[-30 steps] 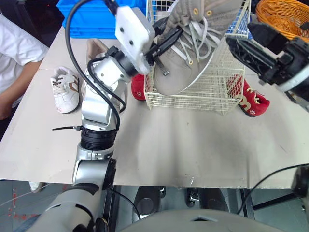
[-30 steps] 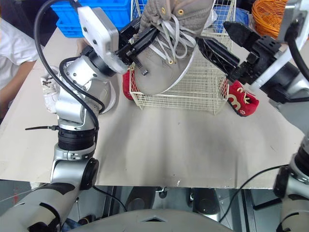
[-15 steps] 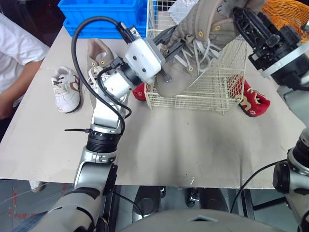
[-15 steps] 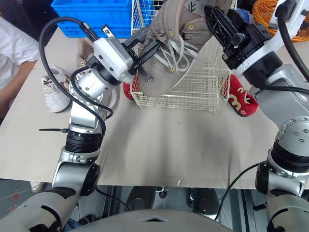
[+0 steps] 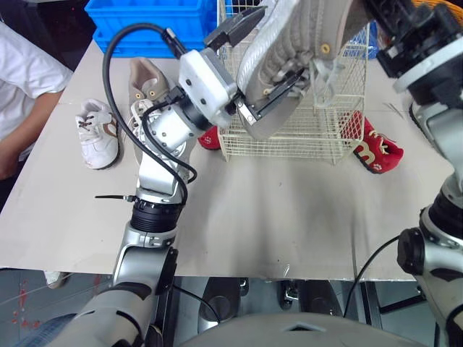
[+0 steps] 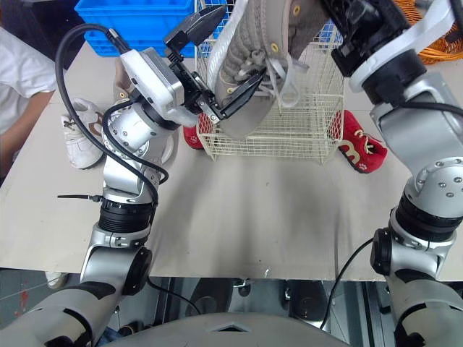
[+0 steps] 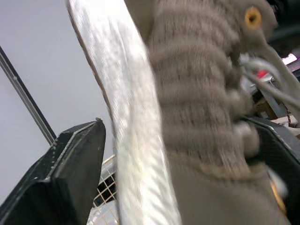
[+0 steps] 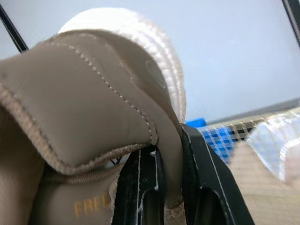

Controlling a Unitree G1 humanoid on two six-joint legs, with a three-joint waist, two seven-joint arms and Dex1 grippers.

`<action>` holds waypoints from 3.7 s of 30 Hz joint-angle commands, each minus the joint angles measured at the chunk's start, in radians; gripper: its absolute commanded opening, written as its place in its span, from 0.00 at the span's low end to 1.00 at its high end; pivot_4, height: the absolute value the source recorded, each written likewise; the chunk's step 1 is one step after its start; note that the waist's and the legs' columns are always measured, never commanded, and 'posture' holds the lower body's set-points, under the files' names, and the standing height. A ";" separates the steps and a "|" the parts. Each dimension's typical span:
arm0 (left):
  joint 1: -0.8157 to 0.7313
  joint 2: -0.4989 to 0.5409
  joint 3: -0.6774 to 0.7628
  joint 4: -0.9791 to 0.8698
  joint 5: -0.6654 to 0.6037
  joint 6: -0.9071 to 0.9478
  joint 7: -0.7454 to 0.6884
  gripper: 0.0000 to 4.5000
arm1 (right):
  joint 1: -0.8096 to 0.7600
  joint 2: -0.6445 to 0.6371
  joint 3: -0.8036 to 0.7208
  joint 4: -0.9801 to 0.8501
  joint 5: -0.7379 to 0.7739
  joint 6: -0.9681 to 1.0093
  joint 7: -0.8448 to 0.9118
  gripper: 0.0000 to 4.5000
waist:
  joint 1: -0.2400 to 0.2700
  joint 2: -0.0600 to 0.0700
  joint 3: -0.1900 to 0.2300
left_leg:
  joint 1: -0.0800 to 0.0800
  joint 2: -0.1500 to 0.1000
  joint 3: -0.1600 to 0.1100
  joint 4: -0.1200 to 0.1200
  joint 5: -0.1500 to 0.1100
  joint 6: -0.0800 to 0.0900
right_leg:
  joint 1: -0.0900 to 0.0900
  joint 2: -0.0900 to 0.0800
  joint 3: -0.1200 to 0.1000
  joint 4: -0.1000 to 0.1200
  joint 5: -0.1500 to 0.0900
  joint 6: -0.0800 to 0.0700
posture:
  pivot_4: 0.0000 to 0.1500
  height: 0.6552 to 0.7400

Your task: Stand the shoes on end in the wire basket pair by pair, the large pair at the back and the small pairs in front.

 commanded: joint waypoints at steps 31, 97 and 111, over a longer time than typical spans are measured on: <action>-0.047 0.271 0.287 -0.295 -0.580 0.856 0.175 0.98 | -0.174 0.016 0.122 0.345 -0.894 -0.434 0.273 0.00 | -0.013 0.000 0.000 | -0.002 0.001 0.004 -0.001 0.000 0.000 | -0.006 0.001 0.005 0.002 0.000 0.000 | 1.00 0.36; -0.110 0.489 0.339 0.482 -0.219 0.855 0.155 1.00 | 0.468 -0.163 0.102 -0.287 -0.679 0.040 0.928 0.99 | 0.003 -0.007 -0.001 | 0.000 0.001 0.004 -0.001 0.001 -0.001 | -0.005 0.001 0.006 0.002 0.000 0.000 | 1.00 0.36; -0.328 0.503 0.229 0.839 -0.049 1.020 0.144 1.00 | 0.493 -0.137 0.169 -0.302 -0.716 -0.008 0.878 0.99 | -0.001 -0.013 -0.002 | 0.000 0.001 0.004 0.000 0.001 -0.001 | -0.005 0.001 0.006 0.002 0.000 0.000 | 1.00 0.36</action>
